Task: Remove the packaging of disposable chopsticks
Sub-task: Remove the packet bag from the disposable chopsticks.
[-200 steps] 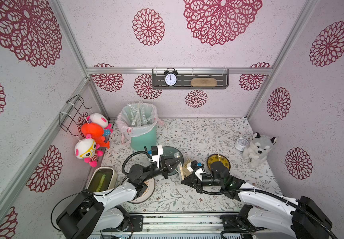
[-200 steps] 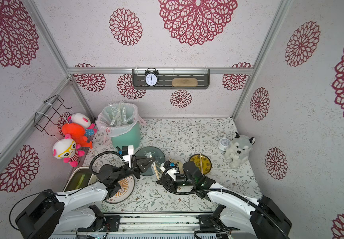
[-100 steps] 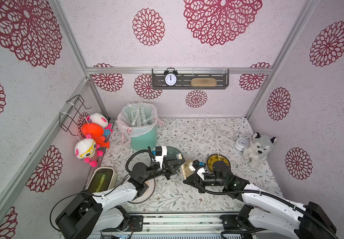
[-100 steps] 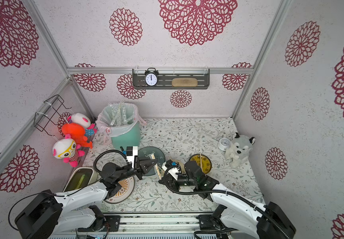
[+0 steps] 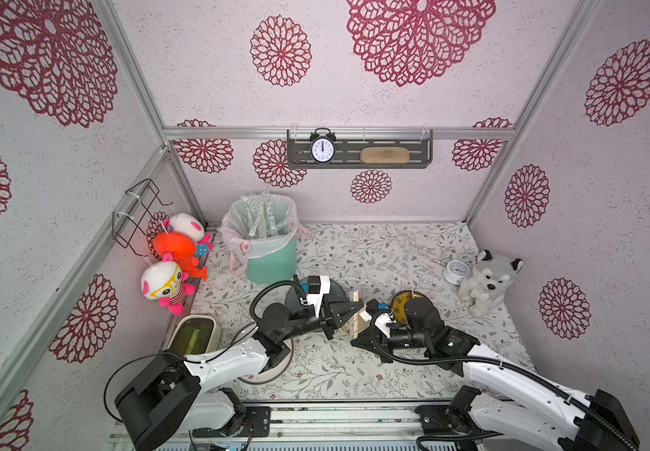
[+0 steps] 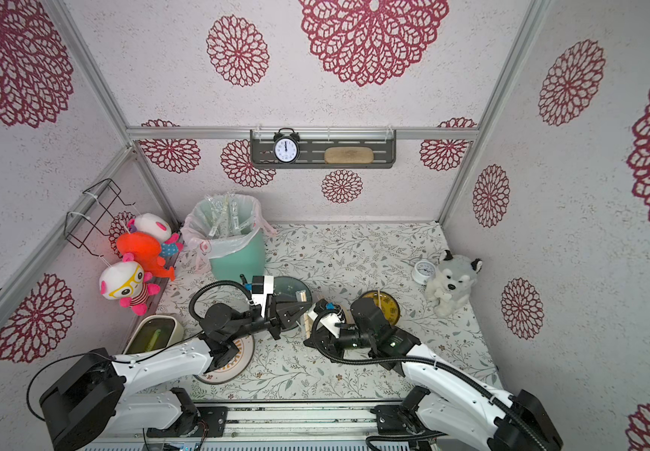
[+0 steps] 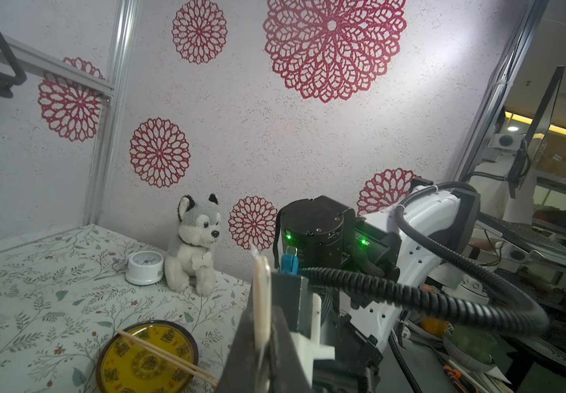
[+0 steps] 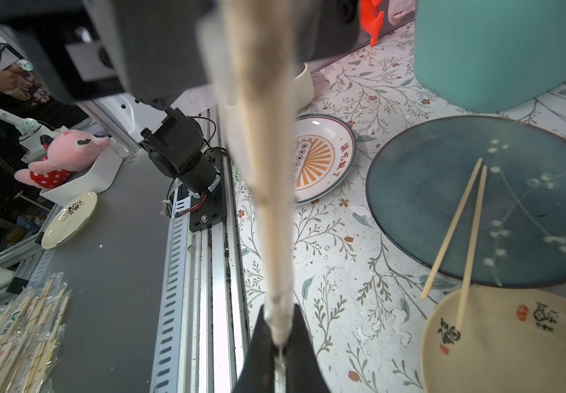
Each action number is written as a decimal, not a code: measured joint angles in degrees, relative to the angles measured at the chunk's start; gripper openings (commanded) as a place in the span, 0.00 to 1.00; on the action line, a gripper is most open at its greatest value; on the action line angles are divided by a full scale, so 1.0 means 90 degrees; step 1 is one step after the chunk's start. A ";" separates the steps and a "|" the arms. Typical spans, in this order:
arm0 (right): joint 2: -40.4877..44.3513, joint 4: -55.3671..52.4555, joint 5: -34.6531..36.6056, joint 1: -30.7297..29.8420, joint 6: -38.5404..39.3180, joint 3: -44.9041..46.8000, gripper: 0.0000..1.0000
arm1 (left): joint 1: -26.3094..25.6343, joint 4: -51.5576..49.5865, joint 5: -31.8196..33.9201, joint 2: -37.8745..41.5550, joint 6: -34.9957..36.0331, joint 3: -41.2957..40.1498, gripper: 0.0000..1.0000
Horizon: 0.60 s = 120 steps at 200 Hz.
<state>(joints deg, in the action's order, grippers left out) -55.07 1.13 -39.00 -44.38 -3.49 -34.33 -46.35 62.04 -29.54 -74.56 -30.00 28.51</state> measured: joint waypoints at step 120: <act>0.0199 -0.1389 0.0155 0.0255 0.0449 -0.1146 0.00 | 0.0238 -0.1173 -0.0265 0.0483 0.0571 0.0775 0.00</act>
<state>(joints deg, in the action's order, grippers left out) -53.28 -11.38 -37.60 -42.09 0.56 -44.64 -44.21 51.48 -31.92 -70.22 -24.86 35.48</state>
